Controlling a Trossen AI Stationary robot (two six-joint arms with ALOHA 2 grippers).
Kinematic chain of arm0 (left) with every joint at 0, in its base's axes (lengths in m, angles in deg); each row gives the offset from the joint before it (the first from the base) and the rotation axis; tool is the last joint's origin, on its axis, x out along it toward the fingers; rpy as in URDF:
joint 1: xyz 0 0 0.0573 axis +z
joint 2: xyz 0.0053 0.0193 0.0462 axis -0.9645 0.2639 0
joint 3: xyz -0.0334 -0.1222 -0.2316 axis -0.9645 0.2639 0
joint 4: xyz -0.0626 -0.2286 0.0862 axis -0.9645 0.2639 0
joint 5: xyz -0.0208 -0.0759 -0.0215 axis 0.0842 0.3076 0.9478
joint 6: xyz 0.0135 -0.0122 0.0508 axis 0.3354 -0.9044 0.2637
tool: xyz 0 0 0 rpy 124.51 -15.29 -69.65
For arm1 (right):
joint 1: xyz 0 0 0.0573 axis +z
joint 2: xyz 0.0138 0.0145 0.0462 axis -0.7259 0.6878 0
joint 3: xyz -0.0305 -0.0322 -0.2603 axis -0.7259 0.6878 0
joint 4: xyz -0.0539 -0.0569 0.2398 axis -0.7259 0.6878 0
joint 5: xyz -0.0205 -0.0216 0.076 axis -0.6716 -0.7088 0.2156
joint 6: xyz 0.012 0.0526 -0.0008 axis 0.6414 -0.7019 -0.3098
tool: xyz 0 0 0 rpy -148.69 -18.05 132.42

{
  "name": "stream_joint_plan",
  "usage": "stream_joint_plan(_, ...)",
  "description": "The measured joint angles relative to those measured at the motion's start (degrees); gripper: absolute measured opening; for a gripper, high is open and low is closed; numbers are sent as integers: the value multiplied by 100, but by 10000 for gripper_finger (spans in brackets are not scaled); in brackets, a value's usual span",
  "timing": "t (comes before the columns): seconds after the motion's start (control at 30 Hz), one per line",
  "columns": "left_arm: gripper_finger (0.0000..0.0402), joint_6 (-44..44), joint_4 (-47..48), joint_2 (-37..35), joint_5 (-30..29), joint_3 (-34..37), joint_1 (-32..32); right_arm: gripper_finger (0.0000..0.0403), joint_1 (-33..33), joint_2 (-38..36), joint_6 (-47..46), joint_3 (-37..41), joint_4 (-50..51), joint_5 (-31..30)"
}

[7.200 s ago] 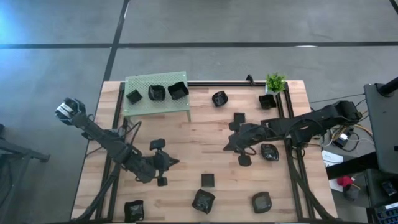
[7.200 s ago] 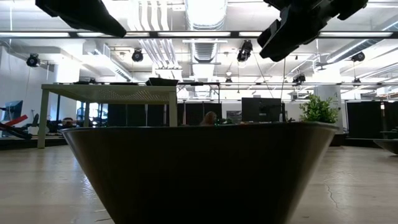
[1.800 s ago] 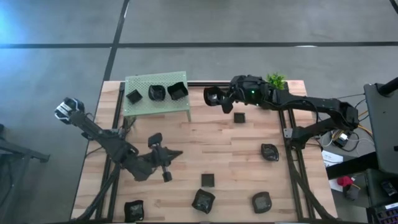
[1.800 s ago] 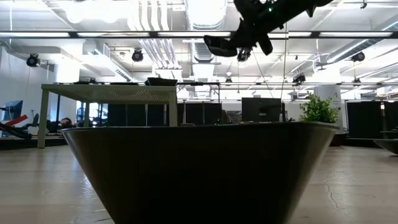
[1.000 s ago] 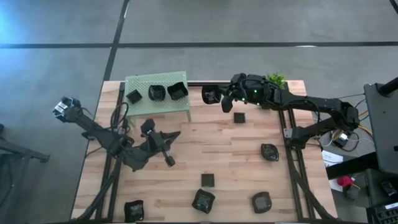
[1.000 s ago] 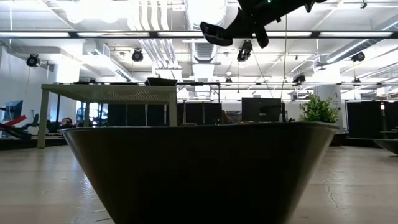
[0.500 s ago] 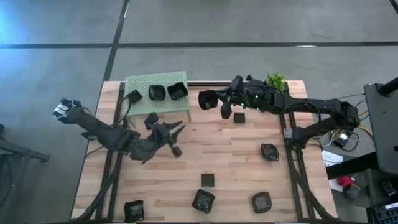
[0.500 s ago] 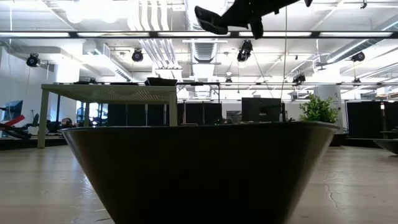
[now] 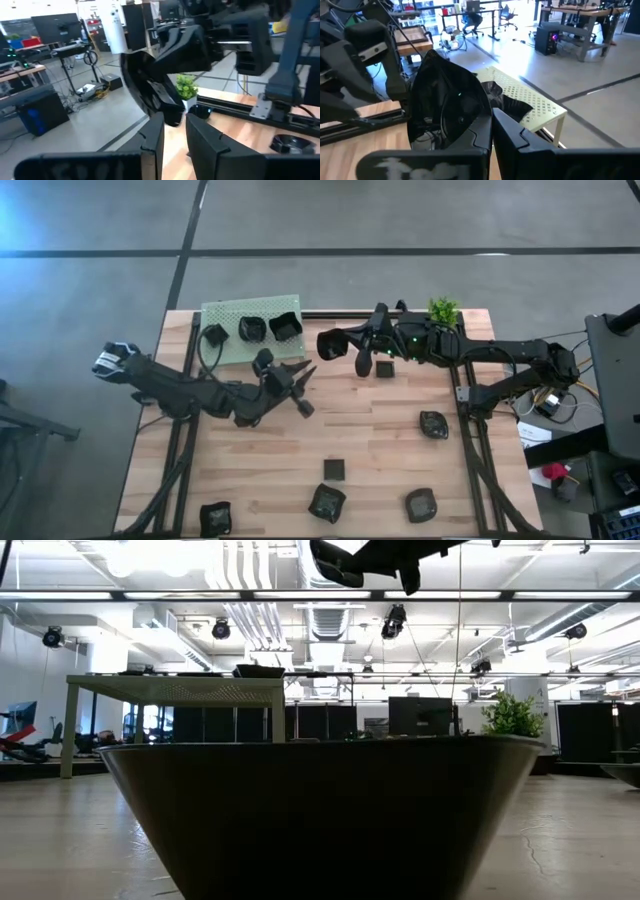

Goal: Pick & Place Mini shaped plates
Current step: Stack the black leaf shaped plate on top of the leaf shaped plate on the shelf

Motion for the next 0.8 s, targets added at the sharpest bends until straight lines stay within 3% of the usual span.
stream_joint_plan(0.8,76,-198,-317,32,427,0,782,8,0,0,149,14,-8,0)
